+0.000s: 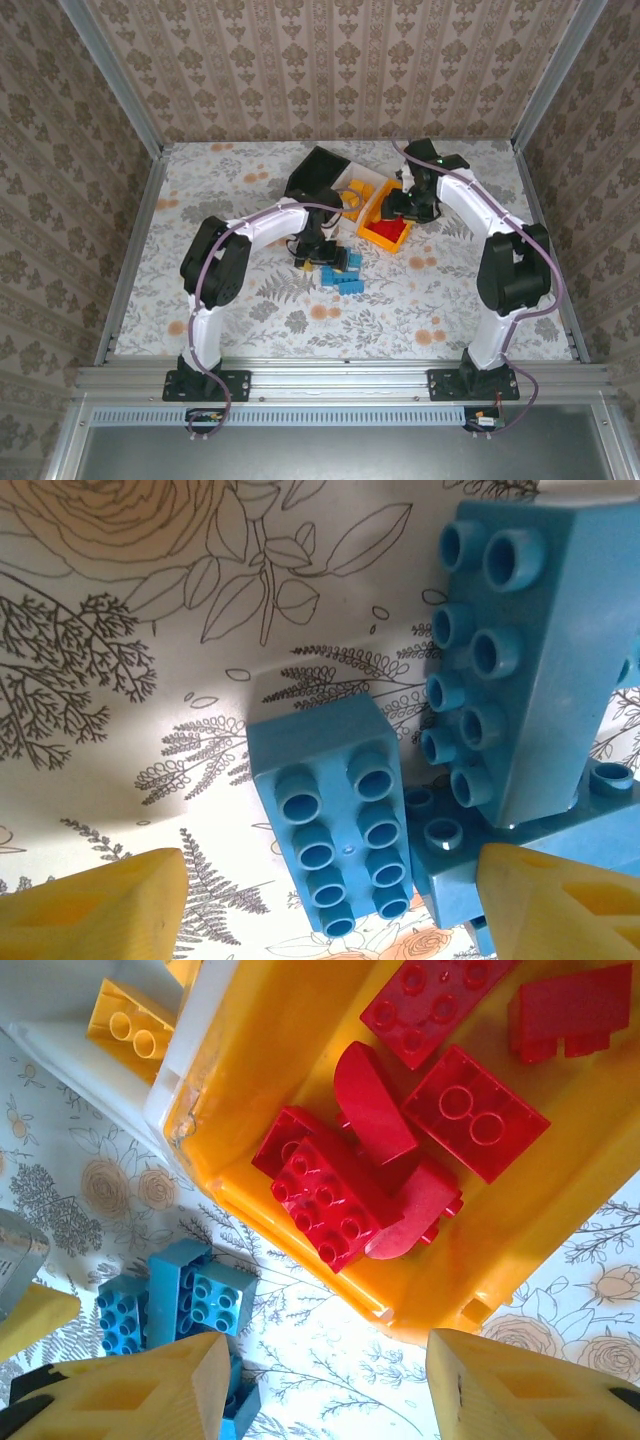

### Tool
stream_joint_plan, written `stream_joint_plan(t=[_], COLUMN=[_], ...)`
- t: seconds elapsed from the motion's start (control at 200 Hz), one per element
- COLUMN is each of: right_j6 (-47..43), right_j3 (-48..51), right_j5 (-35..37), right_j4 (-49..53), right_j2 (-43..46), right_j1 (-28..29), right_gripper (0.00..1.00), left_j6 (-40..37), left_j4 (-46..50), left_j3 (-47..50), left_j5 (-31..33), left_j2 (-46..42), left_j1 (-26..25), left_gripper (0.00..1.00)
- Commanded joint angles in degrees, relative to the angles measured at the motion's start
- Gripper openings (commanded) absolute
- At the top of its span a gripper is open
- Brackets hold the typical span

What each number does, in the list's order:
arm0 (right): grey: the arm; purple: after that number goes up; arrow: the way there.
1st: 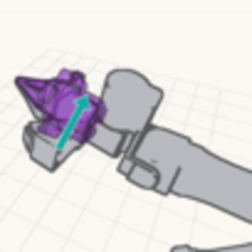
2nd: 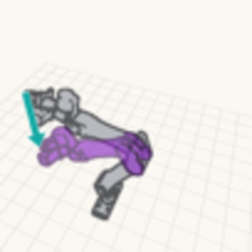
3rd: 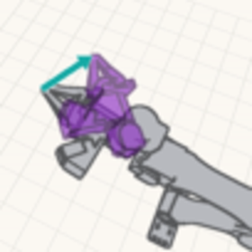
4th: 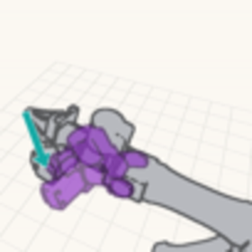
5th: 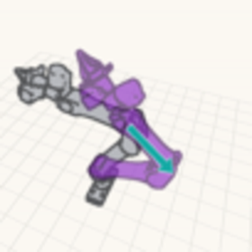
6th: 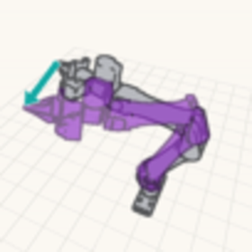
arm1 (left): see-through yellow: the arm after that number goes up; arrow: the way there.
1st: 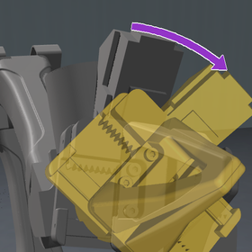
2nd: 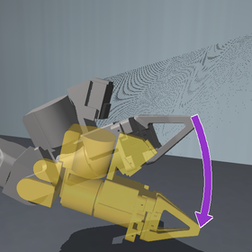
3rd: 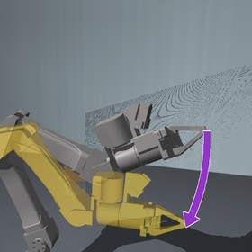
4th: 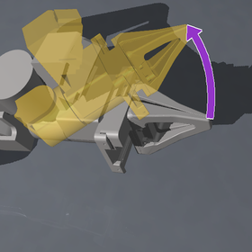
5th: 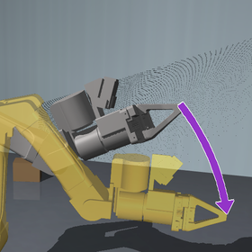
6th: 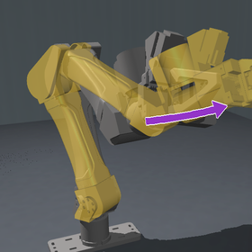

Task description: Sort the legos into containers by color

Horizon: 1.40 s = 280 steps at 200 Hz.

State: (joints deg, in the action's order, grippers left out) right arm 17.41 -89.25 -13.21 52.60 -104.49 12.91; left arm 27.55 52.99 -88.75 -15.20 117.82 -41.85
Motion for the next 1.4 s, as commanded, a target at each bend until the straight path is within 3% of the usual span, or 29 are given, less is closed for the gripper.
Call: stream_joint_plan(t=[0.0,0.51,0.82,1.06,1.24,1.395], right_j6=[1.4,2.1,2.3,2.3,2.2,2.7], right_j3=[1.5,2.7,4.0,4.3,4.3,6.2], right_j5=[-2.0,-2.4,-2.7,-3.6,-4.3,-5.4], right_j4=[-0.4,-0.7,-1.8,-2.6,-2.8,-2.2], right_j2=[3.2,4.6,5.0,4.3,3.9,5.1], right_j1=[0.3,2.0,1.9,2.0,2.0,2.0], right_gripper=[0.55,0.55,0.55,0.55,0.55,0.55], left_j6=[1.5,2.1,1.9,3.6,4.1,3.4], left_j4=[0.4,2.4,4.1,4.1,2.1,5.1], left_j3=[0.1,-2.5,1.7,2.6,-7.9,-30.0], left_j5=[1.2,2.5,3.1,0.3,-2.6,0.2], left_j2=[2.0,5.4,3.4,-3.3,-4.0,5.7], left_j1=[0.6,2.1,2.2,7.5,17.8,23.6], left_gripper=[0.73,0.68,0.37,0.35,0.35,0.36])
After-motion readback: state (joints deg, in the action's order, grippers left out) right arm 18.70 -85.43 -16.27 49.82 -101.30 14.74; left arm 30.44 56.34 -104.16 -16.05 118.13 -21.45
